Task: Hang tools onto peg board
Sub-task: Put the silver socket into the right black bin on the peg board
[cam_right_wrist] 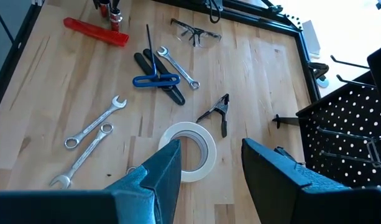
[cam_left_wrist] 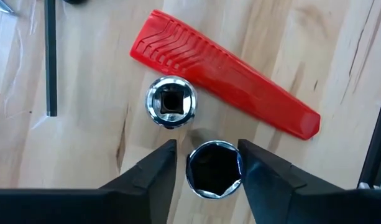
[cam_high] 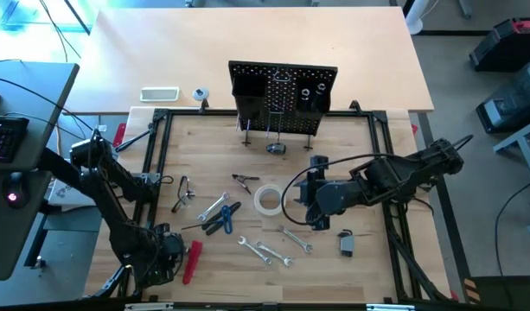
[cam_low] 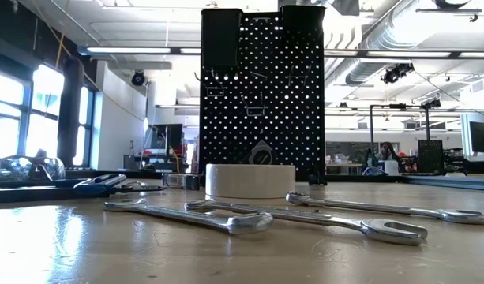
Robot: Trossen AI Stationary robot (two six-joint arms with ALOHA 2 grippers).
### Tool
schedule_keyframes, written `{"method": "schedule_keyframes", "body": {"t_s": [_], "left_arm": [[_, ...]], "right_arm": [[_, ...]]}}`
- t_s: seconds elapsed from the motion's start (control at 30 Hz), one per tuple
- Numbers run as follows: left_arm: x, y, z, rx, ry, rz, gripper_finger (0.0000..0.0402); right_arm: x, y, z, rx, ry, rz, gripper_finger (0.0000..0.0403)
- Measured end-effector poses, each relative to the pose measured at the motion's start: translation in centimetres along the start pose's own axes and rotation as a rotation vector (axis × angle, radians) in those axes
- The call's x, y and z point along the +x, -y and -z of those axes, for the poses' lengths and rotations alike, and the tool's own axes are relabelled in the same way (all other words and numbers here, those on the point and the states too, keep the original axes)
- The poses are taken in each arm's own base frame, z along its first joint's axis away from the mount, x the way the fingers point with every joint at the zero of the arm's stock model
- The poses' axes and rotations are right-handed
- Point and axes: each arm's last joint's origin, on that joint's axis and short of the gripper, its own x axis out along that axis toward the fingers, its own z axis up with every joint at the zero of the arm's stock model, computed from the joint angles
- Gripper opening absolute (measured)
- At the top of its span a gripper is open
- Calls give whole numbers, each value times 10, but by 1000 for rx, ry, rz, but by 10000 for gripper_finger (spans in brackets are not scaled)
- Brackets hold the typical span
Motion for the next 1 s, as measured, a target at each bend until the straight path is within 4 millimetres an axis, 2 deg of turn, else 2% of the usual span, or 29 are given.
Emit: {"method": "schedule_keyframes", "body": {"t_s": [0.23,0.43,0.6,0.8,1.0], "left_arm": [[-1,1,-2,29,31,1,111],[-13,8,-10,88,132,-7,110],[-31,7,-23,112,242,-21,110],[-60,-4,-43,150,479,-47,111],[-90,-23,-63,218,798,-182,111]], "right_arm": [[0,0,0,13,-3,10,163],[0,2,4,29,-29,67,163],[0,3,6,42,-42,98,163],[-2,2,10,55,-70,112,163],[-14,-7,20,56,-100,217,163]]}}
